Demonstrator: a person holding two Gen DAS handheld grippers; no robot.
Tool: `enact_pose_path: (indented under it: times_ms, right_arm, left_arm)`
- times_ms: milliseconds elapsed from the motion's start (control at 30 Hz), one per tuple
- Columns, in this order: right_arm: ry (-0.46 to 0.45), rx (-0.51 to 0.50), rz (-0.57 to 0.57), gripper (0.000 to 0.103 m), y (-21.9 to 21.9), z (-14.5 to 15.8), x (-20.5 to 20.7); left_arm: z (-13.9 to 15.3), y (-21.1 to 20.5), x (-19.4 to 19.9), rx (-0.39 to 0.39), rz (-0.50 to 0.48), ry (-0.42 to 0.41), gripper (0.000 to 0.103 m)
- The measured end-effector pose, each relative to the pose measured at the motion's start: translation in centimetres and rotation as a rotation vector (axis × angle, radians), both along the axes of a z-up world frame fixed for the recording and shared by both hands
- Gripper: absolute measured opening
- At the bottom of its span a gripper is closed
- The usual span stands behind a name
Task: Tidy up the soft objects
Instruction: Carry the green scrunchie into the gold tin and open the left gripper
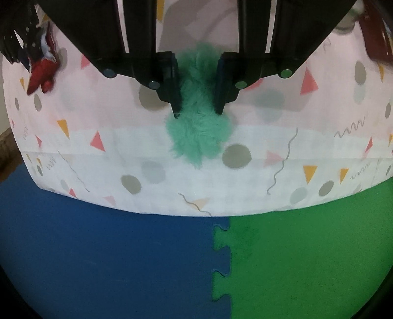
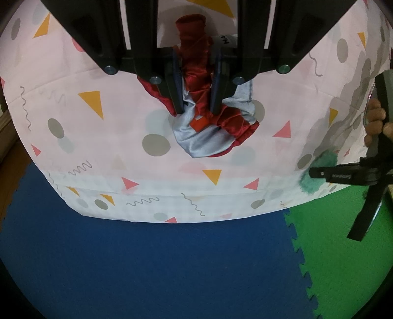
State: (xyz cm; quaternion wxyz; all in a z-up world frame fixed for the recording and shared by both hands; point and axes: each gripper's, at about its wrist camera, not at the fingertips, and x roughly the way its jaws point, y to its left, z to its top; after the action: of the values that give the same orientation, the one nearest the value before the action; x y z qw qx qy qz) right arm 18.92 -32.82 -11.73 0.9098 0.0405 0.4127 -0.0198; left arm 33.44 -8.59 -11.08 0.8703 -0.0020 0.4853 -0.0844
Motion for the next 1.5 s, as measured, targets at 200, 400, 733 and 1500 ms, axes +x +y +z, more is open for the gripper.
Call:
enact_pose_path:
  times_ms: [200,400,733,1500]
  right_arm:
    - [0.002,-0.010,-0.001,0.023,0.1,0.0,0.0]
    - [0.003,-0.014,-0.002,0.023,0.1,0.0,0.0]
    - [0.006,-0.040,-0.005,0.023,0.4,-0.1,0.0]
    - [0.006,-0.051,-0.008,0.023,0.5,0.0,0.0]
  left_arm:
    - [1.5,-0.2,-3.4,0.001,-0.026,0.007,0.021]
    - [3.0,0.4,-7.3,0.018,-0.045,0.011,0.021]
    - [6.5,2.6,-13.2,0.060,-0.037,-0.003,0.021]
    - [14.3,16.2,-20.1,0.145,0.079,-0.057,0.022]
